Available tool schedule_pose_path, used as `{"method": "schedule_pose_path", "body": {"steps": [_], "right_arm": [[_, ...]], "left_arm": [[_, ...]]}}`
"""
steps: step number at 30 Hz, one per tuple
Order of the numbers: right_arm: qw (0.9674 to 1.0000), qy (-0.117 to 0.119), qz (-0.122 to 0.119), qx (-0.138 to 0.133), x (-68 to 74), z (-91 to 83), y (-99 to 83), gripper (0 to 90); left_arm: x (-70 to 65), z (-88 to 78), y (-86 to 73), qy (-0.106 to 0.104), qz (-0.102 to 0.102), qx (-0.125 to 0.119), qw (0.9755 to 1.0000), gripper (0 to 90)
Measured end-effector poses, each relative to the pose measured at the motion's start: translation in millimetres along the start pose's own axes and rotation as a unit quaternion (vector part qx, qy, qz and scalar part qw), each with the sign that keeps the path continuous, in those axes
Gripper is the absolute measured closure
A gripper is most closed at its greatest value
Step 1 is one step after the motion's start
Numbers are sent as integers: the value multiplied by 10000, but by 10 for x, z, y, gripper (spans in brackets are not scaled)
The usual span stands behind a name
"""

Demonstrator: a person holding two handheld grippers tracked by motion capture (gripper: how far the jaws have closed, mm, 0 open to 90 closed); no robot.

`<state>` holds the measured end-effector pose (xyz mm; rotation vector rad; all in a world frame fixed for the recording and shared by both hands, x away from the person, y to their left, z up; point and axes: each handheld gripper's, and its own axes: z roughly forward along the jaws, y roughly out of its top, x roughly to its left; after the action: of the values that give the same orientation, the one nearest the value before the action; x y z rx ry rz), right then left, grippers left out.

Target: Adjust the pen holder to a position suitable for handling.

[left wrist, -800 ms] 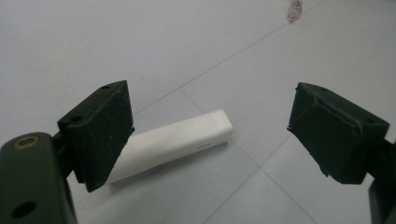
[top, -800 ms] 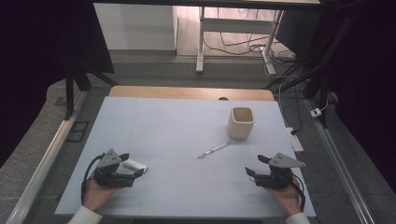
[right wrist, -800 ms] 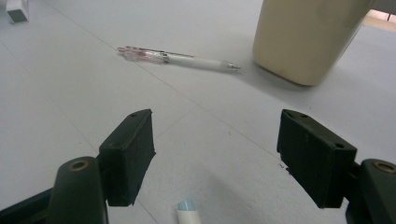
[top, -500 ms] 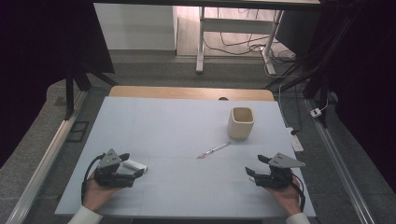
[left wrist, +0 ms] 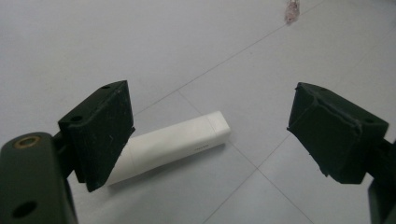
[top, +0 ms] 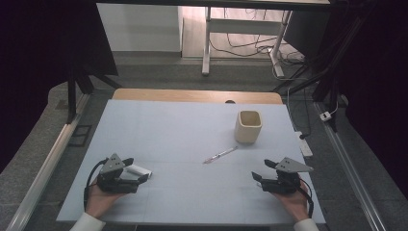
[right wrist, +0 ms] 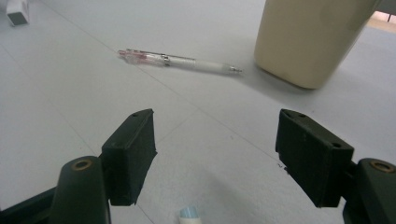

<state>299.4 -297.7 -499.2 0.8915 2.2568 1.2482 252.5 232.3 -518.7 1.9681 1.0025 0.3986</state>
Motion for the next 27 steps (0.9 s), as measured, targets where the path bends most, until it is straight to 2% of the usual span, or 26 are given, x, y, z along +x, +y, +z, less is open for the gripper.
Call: {"method": "schedule_pose_path", "body": {"steps": [4, 9, 13, 15, 19, 27], "right_arm": [[10000, 5, -22, -13, 12, 9, 21, 284], [10000, -7, -50, 7, 24, 11, 36, 287], [9999, -116, -83, 32, 43, -8, 66, 288], [9998, -177, -42, 25, 40, -29, 86, 295], [9998, -150, 135, -23, -9, -62, 153, 319], [9993, -260, 280, 24, -133, -16, 315, 347]], "left_arm": [[3, -7, 14, -16, -21, -36, 10000, 136], [-35, 12, 17, -71, 62, -8, 10000, 137], [-38, 28, 34, -88, 63, -25, 9999, 138], [-37, 35, 38, -107, 62, -22, 9999, 138], [-58, 51, 47, -95, 102, -8, 9999, 138], [-58, 73, 57, -76, 102, 5, 9999, 138]]}}
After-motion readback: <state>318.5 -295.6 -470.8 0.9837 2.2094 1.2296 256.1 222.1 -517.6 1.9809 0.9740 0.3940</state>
